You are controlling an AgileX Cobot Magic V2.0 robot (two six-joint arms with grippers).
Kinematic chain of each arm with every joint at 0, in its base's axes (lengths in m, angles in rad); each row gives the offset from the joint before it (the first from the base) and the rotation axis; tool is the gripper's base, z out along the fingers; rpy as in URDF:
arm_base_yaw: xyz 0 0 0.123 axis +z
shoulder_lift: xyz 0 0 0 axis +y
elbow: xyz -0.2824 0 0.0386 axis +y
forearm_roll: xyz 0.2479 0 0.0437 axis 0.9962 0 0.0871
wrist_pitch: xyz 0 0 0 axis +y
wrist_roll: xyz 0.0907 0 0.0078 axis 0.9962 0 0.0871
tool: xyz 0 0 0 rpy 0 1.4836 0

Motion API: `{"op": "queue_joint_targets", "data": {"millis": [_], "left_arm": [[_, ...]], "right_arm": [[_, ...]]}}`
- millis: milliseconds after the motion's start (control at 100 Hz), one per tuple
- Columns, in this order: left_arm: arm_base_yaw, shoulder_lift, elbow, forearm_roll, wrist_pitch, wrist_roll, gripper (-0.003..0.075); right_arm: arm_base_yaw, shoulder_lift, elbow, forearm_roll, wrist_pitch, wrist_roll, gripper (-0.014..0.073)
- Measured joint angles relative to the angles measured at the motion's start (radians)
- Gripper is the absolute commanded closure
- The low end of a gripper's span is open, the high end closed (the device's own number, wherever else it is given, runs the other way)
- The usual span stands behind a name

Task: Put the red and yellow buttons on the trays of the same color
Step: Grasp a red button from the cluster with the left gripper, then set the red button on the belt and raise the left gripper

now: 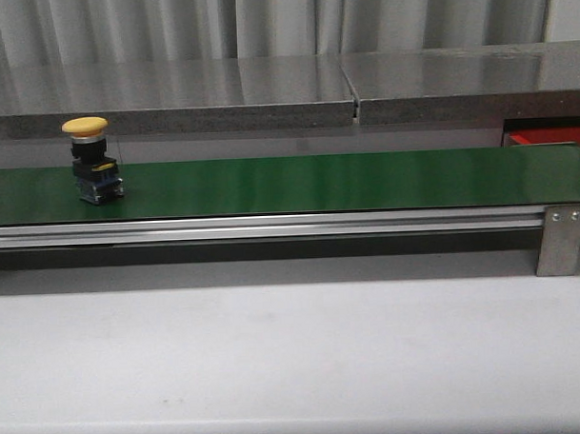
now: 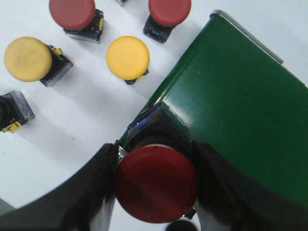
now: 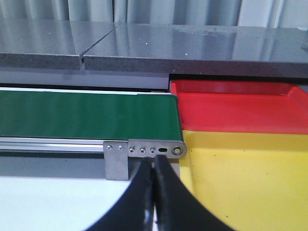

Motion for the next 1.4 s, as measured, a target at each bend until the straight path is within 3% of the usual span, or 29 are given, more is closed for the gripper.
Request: {"op": "queue_joint_targets", "data": {"millis": [470,540,690,780,1220,1310,1400], "left_arm": [[-0.012,0.081,-0.007,-0.02,0.021,0.002,0.0491],[-0.012,0.083,-0.007,-0.02,0.023,0.014,0.0435],[-0.012,0.083,-0.007,-0.02,0.023,0.032,0.021],[-0.012,0.083,-0.007,-0.02,0.023,0.036,0.0163],[-0.017,-0.001,-0.007,-0.022,-0.044,0.075,0.0189],[-0.024,-0.045,-0.007,-0.022,-0.051,0.109,0.0281],[-0.038,-0.091,-0.007,-0.02,-0.057,0.142,0.0472]], "right_arm": [[0.0,0.0,0.0,0.0,0.0,0.0,0.071],[0.0,0.0,0.0,0.0,0.0,0.0,0.071],[0.0,0.0,0.0,0.0,0.0,0.0,0.071],[0.0,0.0,0.0,0.0,0.0,0.0,0.071],[0.0,0.0,0.0,0.0,0.0,0.0,0.071],[0.0,0.0,0.0,0.0,0.0,0.0,0.071],[0.0,0.0,0.0,0.0,0.0,0.0,0.071]]}}
